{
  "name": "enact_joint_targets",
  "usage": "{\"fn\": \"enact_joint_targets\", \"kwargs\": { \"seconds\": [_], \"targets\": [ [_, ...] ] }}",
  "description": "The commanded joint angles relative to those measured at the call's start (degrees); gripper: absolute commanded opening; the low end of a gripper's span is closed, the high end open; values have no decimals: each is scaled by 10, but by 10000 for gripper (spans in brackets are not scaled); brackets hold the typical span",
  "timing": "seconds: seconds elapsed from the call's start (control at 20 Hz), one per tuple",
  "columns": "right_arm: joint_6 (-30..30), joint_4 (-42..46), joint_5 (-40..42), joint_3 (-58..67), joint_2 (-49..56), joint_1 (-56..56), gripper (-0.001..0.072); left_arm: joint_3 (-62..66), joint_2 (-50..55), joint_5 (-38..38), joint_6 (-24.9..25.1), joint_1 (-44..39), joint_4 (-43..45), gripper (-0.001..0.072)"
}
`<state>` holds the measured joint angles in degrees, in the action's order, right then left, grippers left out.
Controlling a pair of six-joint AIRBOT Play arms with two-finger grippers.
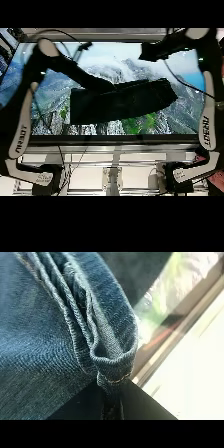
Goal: Fold the clothes and pants, and hang the long-sleeved shirts on hangers.
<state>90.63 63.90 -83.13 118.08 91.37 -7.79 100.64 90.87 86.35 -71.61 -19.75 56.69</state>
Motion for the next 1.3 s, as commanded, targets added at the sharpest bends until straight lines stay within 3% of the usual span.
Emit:
{"fn": "enact_joint_targets", "kwargs": {
  "seconds": [0.0,0.15,0.3,0.6,0.75,0.9,1.0,1.25],
  "targets": [
    [0,14,-39,-9,-27,31,22,1,47,-39,-17,-78,56,24],
    [-2,14,-48,-9,-27,29,33,1,60,-108,-56,-77,51,24],
    [-3,14,-47,-9,-27,29,34,1,59,-106,-55,-55,-19,24],
    [-5,16,-60,-9,-27,29,33,1,33,-225,-70,19,-118,24],
    [-13,16,-59,-9,-27,29,34,1,16,-216,-61,40,-117,24],
    [-15,16,-59,-9,-27,29,33,-1,19,-160,-54,35,-96,24],
    [-16,16,-58,-9,-27,29,33,-9,29,-134,-54,10,-72,24],
    [-16,15,-59,-9,-27,29,33,-26,96,-146,-53,-112,-57,24]
  ]
}}
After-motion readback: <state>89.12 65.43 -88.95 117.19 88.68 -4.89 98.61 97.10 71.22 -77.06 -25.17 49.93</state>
